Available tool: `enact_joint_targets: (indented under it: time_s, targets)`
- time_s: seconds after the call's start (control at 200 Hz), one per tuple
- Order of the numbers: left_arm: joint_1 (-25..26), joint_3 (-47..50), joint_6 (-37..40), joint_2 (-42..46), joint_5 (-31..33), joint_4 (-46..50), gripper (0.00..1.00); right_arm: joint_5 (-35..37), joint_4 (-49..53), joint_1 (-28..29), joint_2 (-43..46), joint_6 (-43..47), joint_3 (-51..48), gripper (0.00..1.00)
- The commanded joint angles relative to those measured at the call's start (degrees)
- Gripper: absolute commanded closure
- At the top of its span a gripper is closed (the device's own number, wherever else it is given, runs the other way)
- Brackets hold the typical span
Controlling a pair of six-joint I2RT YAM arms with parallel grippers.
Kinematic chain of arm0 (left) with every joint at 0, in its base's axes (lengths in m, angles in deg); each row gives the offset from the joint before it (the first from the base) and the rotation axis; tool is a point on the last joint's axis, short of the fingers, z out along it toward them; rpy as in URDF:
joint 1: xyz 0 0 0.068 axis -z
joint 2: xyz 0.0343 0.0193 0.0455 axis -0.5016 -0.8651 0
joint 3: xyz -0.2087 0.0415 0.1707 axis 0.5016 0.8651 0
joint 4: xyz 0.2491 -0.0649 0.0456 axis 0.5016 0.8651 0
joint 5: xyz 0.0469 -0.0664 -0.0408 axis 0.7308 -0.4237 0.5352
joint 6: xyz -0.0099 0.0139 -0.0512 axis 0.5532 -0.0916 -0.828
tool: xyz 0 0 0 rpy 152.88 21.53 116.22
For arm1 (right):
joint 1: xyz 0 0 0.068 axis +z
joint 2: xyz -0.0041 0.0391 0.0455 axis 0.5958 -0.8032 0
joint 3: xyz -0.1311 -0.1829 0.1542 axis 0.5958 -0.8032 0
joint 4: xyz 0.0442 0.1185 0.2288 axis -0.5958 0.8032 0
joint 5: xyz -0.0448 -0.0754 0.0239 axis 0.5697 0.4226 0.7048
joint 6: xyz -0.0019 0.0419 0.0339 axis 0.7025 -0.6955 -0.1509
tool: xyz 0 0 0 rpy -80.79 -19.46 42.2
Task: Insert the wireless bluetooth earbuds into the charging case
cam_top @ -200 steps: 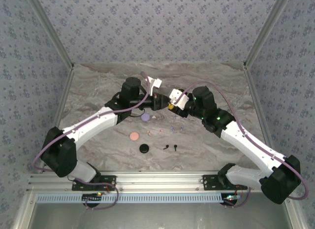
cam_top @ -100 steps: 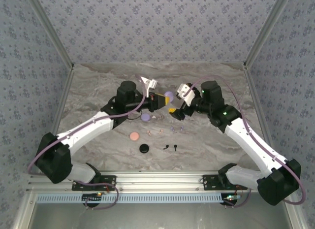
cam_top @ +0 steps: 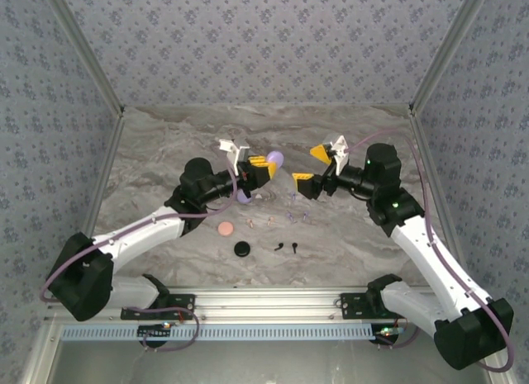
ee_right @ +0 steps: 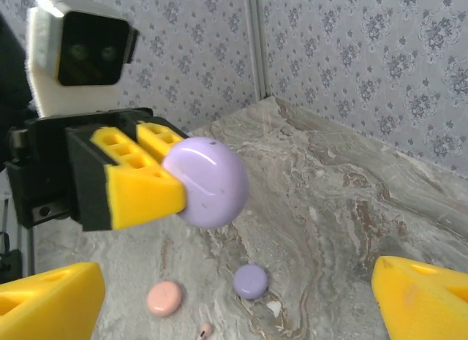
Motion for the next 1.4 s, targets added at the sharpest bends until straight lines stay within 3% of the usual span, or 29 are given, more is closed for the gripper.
enact_joint_targets:
  time_s: [0.0,0.54,1.394]
  targets:
    - [1.2,-0.3,4.5,2.6,-2.8,-5.9,1.0,-0.2,-5.7,0.6,-0.7,-4.7,-0.2,0.04]
    - [3.1,-1.9,9.1,3.1,-5.2,-1.8,1.0,2.0,-6.2,3.1,-5.9,-2.7,5.0,0.1]
    - [3.1,-2.1,12.0,3.2,-5.1,0.1,1.0,-0.9,-1.1,-0.3,-6.6,-1.6,9.4,0.09]
